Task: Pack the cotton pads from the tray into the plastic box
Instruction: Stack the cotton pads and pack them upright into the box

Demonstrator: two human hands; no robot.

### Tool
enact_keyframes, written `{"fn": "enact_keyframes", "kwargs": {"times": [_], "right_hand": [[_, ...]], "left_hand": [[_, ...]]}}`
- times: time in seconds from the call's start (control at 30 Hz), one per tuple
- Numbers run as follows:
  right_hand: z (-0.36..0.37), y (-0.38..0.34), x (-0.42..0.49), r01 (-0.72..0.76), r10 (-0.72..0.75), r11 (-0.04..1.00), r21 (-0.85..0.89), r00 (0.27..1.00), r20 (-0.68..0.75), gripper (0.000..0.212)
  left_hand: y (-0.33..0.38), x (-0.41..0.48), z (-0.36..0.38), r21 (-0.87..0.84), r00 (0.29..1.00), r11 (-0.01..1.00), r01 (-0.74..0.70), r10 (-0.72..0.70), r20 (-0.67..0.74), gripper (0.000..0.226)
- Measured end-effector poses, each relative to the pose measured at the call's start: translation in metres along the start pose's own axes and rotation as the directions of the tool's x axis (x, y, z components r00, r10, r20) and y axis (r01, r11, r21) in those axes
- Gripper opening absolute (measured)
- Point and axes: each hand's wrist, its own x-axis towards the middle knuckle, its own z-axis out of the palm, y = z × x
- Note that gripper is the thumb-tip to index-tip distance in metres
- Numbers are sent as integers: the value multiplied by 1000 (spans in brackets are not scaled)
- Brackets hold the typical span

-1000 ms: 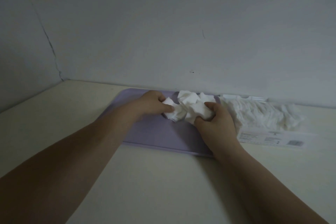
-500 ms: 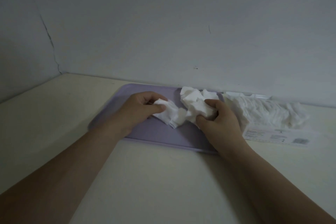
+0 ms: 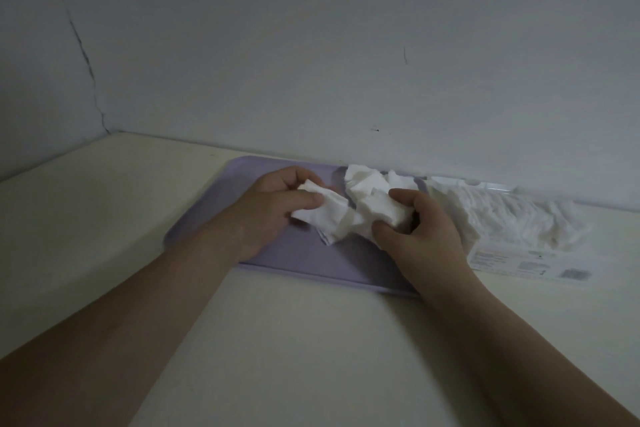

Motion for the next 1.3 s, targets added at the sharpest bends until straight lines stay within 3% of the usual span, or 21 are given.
{"fn": "enact_keyframes", "kwargs": {"times": [0.27, 0.37, 0.77, 0.9, 0.97, 1.03, 1.1, 1.17, 1.23, 1.3], "right_hand": [[1, 2, 0, 22, -22, 999, 36, 1000, -4, 53], [2, 4, 0, 35, -35, 994, 105, 999, 3, 52], [3, 10, 3, 41, -70, 973, 226, 990, 123, 46], [0, 13, 5, -43, -33, 938, 345, 976, 214, 55], [1, 11, 5, -49, -28, 945, 323, 973, 230, 68], [3, 8, 2, 6, -39, 981, 195, 985, 168, 65], [3, 5, 0, 45, -50, 993, 108, 997, 51, 55], [1, 4, 0, 30, -28, 995, 100, 999, -18, 53], [0, 2, -1, 14, -11, 997, 79, 999, -37, 57], [0, 2, -1, 21, -21, 1000, 19, 1000, -21, 56]], "left_hand": [[4, -6, 11, 85, 998, 996, -4, -1, 62, 17], [3, -11, 22, 191, 994, 981, -16, -4, 106, 22], [0, -11, 26, 341, 999, 939, -45, 45, 9, 20], [-1, -11, 28, 366, 994, 928, -76, 102, -50, 21], [-1, -11, 32, 384, 986, 917, -105, 146, -79, 21], [-1, -10, 33, 403, 983, 907, -123, 166, -75, 19], [-2, -4, 26, 502, 974, 853, -145, 211, -77, 15], [-6, 4, 11, 673, 955, 728, -130, 274, -112, 12], [-11, 9, -3, 808, 955, 584, -75, 275, -110, 17], [-16, 11, -9, 863, 969, 503, -48, 234, -82, 23]]}}
